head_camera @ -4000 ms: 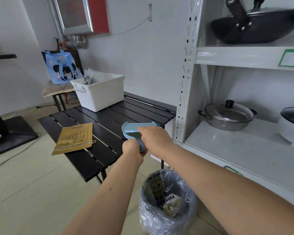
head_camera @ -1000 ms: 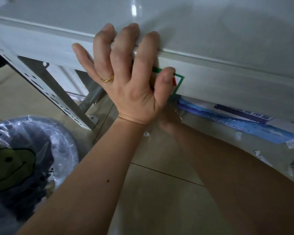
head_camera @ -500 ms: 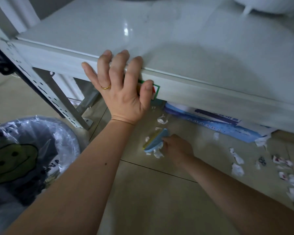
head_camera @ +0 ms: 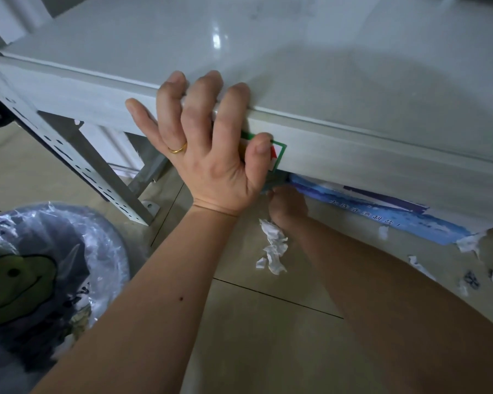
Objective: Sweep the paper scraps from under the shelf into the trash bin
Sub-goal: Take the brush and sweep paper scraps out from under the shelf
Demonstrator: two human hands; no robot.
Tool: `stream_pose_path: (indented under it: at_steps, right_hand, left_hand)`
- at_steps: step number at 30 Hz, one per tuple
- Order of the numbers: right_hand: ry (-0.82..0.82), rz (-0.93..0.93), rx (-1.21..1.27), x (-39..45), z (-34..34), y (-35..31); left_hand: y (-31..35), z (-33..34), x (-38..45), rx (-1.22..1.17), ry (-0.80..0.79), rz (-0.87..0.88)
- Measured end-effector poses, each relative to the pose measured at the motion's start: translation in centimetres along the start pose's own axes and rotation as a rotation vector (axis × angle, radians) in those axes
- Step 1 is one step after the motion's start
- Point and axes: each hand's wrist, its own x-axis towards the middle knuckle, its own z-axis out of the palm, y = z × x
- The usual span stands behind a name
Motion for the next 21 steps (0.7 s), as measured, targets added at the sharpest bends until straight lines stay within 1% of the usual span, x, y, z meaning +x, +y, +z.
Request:
stream_pose_path:
  at_steps: [5, 9, 16, 21]
  right_hand:
    - [-0.093, -0.006, -0.175, -1.5, 0.3, 1.2]
    - [-0.138, 0.011, -0.264, -4.4, 0.3, 2.7]
    - [-0.222, 0.088, -0.28, -11.9, -0.8, 7.4]
    - [-0.257, 0.1, -0.347, -16.4, -1.3, 11.3]
  left_hand:
    - [0.0, -0.2, 0.0, 0.002, -0.008, 0.019]
    - [0.2, -0.9, 0.3, 0.024, -0.067, 0.015]
    - [1.1, -3.4, 0.4, 0.069, -0.307, -0.056]
    - [2.7, -5.4, 1.3, 0.17, -0.461, -0.132]
